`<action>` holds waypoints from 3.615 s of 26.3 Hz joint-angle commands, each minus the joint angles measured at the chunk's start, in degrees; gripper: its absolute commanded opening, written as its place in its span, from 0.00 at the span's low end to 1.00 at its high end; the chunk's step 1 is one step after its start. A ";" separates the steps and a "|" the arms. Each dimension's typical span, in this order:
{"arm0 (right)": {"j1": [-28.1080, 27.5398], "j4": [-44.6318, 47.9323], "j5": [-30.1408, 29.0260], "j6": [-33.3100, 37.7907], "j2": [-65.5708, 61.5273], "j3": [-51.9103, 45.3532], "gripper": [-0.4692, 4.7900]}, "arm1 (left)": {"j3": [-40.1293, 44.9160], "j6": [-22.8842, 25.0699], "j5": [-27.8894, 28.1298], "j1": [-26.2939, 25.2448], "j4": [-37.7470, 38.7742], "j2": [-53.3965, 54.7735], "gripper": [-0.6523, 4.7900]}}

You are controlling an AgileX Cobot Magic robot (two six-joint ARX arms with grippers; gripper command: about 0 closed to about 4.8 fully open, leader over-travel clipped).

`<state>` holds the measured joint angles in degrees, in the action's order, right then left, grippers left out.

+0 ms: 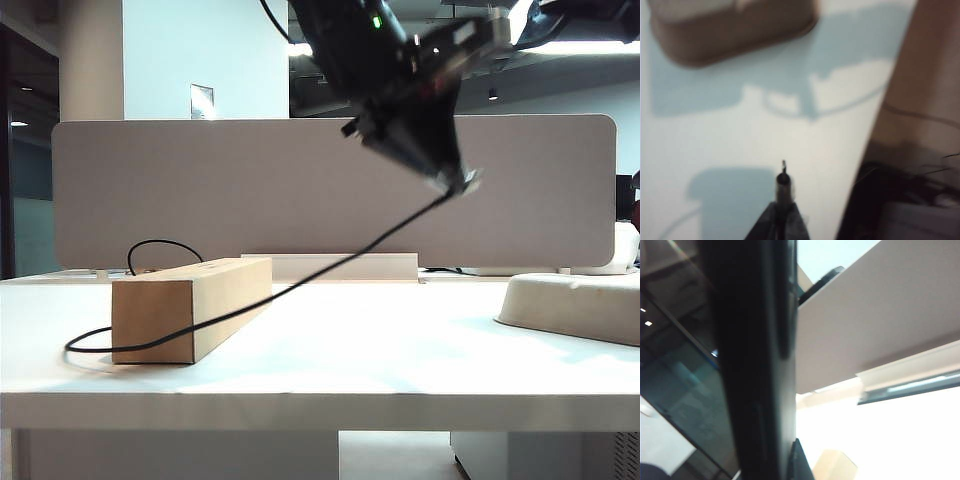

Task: Pick up the charging cable and the phone, plug the charging cable into the charging port on the phone, and finally place them back on the table.

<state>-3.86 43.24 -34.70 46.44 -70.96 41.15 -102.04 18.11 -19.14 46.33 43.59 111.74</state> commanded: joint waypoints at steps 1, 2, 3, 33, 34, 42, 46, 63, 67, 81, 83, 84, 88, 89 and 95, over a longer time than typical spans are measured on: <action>0.00 7.15 -1.90 6.10 0.42 0.44 0.08 | -0.09 -2.78 -12.66 -1.68 -3.61 -3.17 0.11; 0.00 8.04 -2.49 7.04 0.44 0.44 0.08 | -0.09 -2.82 -14.60 -1.99 -3.76 -3.54 0.11; 0.00 8.98 -3.08 8.00 0.44 0.44 0.08 | -0.09 -2.95 -16.20 -2.29 -3.89 -3.85 0.11; 0.48 15.76 -19.26 19.87 0.46 0.44 0.08 | -0.07 -20.72 -58.80 -12.72 -18.91 -2.84 0.11; 0.63 15.74 -19.54 19.82 0.46 0.44 0.08 | -0.04 -21.88 -59.36 -12.72 -19.67 -2.56 0.11; 1.70 15.74 -19.76 19.78 0.46 0.44 0.08 | -0.04 -23.32 -59.54 -12.35 -22.03 -1.95 0.11; 1.70 15.76 -20.57 19.78 0.46 0.44 0.08 | -0.04 -23.32 -59.56 -12.50 -22.08 -1.68 0.11; 1.68 15.76 -20.61 19.76 0.46 0.44 0.08 | 0.02 -25.07 -59.36 -13.57 -23.37 -0.87 0.11; 1.68 15.74 -20.61 19.52 0.44 0.44 0.08 | 0.02 -25.79 -59.36 -13.60 -24.44 -0.87 0.11; 1.68 15.72 -18.01 19.15 0.42 0.44 0.08 | 0.02 -27.15 -59.52 -13.55 -24.44 -0.87 0.11; 1.68 15.72 -18.10 19.17 0.44 0.44 0.08 | 0.02 -27.15 -59.52 -13.55 -24.46 -0.87 0.11; 1.68 15.72 -18.18 19.17 0.42 0.44 0.08 | 0.00 -27.15 -59.30 -13.55 -24.46 -0.87 0.11; 1.70 15.54 -18.18 19.17 0.42 0.44 0.08 | 0.00 -27.15 -59.12 -13.55 -24.55 -0.87 0.11; 1.70 15.39 -18.32 19.17 0.42 0.42 0.08 | 0.02 -27.15 -59.10 -13.49 -24.57 -0.87 0.11; 1.70 15.32 -19.45 19.15 0.42 0.44 0.08 | 0.00 -29.38 -58.03 -13.49 -27.30 -0.87 0.11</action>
<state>-2.15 56.66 -54.19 66.00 -70.89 41.15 -101.80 -10.55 -77.36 32.84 18.24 111.11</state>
